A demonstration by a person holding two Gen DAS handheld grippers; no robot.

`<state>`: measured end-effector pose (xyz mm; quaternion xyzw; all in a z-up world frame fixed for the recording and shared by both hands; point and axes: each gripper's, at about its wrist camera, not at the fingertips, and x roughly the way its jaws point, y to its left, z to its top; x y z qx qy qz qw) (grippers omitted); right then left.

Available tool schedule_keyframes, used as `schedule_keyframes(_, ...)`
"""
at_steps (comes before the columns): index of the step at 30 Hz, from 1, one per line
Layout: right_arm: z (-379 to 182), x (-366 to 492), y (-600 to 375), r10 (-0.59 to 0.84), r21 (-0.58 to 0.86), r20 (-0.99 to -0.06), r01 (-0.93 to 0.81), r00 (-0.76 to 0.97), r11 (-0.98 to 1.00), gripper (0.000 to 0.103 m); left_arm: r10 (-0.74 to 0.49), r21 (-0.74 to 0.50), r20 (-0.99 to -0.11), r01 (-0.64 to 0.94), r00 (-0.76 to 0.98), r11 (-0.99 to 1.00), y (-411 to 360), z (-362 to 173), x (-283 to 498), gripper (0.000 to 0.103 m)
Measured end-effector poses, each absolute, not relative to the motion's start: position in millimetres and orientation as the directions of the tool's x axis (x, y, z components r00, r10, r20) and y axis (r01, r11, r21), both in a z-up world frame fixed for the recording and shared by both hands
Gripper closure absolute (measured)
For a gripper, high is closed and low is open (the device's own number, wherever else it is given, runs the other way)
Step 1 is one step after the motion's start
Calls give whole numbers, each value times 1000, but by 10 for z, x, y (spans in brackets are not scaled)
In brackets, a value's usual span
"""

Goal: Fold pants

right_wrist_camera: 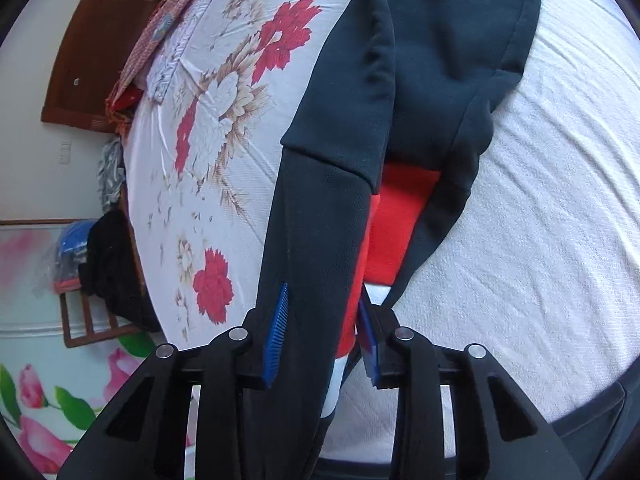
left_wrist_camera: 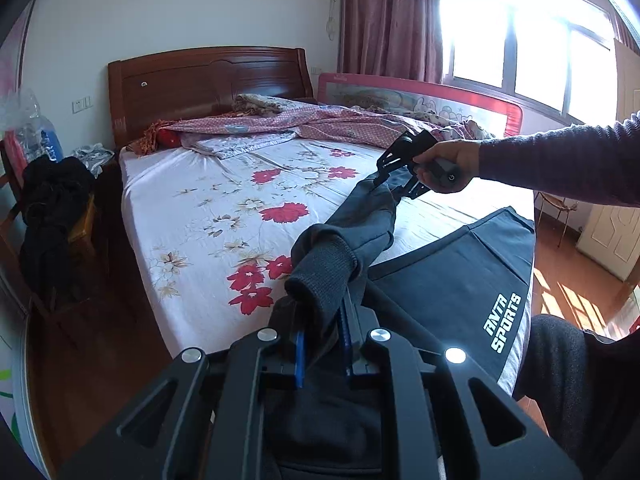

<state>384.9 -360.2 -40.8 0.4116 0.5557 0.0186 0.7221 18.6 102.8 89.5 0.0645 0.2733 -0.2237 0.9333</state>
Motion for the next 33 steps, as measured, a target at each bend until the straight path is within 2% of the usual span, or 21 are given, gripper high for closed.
schedule_keyframes(1, -372, 3853, -3585, 480, 623, -779, 404, 403, 670, 95, -374, 5, -540, 447, 754, 894, 1035, 895, 193, 90)
schedule_keyframes(2, -317, 3835, -3571, 475, 628, -770, 382, 426, 678, 96, -362, 11, -540, 436, 760, 900, 1049, 899, 200, 90)
schedule_keyframes(8, 408, 3471, -3661, 516, 732, -629, 221, 582, 644, 96, -239, 59, -503, 309, 831, 949, 1374, 951, 284, 90)
schedule_keyframes(11, 810, 2919, -3801, 542, 768, -551, 132, 635, 627, 96, -201, 73, -459, 263, 865, 962, 1571, 964, 233, 90)
schedule_keyframes(14, 980, 2157, -3914, 545, 775, -517, 89, 661, 626, 97, -184, 75, -439, 240, 879, 968, 1674, 909, 67, 88)
schedule_keyframes(17, 821, 1363, -3943, 515, 748, -550, 112, 657, 654, 96, -178, 104, -471, 255, 864, 961, 1682, 691, -145, 85)
schedule_keyframes(21, 83, 556, -3931, 511, 744, -621, 241, 594, 623, 96, -176, 64, -571, 258, 802, 964, 1759, 349, -359, 84)
schedule_keyframes(25, -644, 143, -3951, 526, 759, -644, 380, 555, 529, 96, -150, 68, -647, 252, 747, 965, 1742, 152, -583, 85)
schedule_keyframes(31, -751, 42, -3916, 543, 762, -642, 370, 542, 532, 96, -36, 106, -696, 152, 717, 983, 1872, 66, -616, 85)
schedule_keyframes(33, -750, 44, -3972, 541, 758, -646, 368, 539, 539, 97, 3, 96, -694, 89, 720, 991, 1939, 96, -602, 80)
